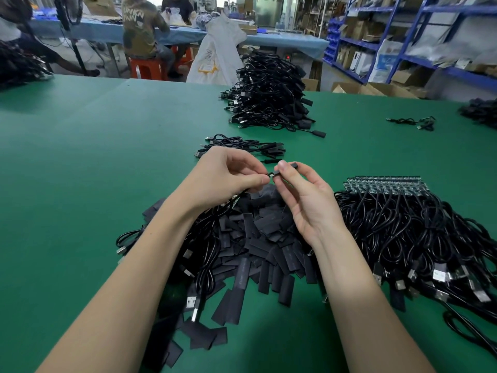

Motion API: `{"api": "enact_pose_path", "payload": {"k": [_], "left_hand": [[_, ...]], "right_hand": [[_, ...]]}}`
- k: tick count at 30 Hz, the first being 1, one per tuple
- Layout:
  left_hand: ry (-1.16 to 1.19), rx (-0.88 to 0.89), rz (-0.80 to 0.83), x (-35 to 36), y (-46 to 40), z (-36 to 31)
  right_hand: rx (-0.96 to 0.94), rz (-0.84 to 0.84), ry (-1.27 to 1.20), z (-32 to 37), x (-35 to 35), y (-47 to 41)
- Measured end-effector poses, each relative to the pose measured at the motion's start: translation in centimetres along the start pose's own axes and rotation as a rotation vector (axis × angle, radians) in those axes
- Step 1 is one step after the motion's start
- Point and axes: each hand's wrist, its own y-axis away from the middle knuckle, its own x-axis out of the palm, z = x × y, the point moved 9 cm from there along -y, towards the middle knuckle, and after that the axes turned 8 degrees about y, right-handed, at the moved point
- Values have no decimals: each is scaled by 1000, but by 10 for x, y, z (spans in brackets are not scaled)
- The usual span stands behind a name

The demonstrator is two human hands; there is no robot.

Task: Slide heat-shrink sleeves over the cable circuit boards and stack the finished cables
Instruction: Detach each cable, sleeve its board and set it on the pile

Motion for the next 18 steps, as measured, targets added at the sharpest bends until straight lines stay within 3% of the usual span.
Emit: {"api": "enact_pose_path", "payload": {"k": [12, 18], "left_hand": [[46, -23, -15, -1, -1, 3], [98, -38, -19, -2, 0, 3]], "right_hand": [[-42, 62, 83, 6, 5, 3], [-8, 196, 73, 7, 9, 3]]}}
